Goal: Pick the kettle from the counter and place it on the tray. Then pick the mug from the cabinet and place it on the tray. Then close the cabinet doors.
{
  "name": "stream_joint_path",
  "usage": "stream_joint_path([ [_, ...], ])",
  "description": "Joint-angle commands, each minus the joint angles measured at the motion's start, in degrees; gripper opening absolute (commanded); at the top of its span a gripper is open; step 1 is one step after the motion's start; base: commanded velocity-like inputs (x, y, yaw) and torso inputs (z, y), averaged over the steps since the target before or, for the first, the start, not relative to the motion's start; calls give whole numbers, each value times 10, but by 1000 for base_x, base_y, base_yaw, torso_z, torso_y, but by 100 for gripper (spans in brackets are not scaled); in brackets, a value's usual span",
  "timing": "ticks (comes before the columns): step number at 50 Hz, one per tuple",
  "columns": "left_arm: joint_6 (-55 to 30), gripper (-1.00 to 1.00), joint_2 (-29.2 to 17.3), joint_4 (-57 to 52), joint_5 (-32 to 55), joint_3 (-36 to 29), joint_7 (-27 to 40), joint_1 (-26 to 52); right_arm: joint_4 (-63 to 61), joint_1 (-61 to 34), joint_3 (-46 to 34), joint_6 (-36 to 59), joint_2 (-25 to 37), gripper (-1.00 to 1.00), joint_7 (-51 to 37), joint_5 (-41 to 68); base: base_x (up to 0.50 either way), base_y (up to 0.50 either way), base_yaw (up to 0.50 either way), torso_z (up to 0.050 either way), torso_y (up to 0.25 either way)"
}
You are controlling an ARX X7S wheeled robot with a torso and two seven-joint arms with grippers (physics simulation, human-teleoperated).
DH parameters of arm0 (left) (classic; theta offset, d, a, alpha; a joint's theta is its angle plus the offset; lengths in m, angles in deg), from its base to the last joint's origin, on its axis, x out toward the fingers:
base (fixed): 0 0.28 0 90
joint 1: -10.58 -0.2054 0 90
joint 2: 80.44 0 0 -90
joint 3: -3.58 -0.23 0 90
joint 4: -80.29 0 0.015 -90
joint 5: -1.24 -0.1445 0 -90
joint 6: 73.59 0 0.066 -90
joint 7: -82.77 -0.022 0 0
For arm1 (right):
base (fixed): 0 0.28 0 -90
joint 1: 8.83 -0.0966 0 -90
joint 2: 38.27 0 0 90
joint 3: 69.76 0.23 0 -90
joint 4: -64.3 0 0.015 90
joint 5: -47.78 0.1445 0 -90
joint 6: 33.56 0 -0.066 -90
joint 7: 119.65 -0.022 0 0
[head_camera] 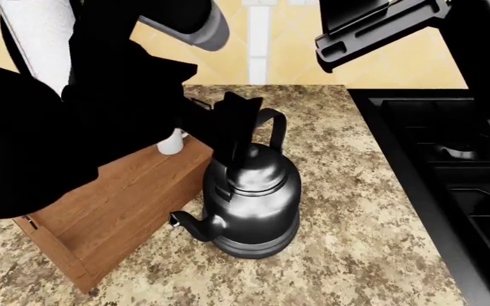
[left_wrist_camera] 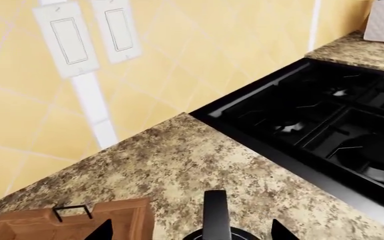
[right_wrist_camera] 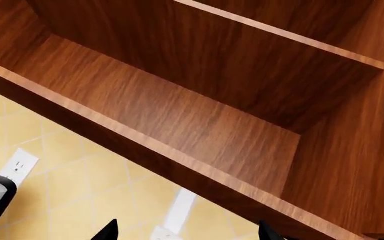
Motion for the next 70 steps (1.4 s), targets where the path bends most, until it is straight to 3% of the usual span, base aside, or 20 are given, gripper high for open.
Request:
stream_joint_path([
  [1,8,100,12,-1,-23,-8,-12,-20,-3,4,-2,-7,6,100,-3,-1,0,0,0,0,0],
  [28,12,100,29,4,-117,-29,-76,-63,-3,32,-14,-35,18,100,3,-18,0,0,0,0,0],
  [70,21,100,43,7,-158,-73,-98,-77,-4,47,-15,-55,33,100,-2,-13,0,0,0,0,0],
])
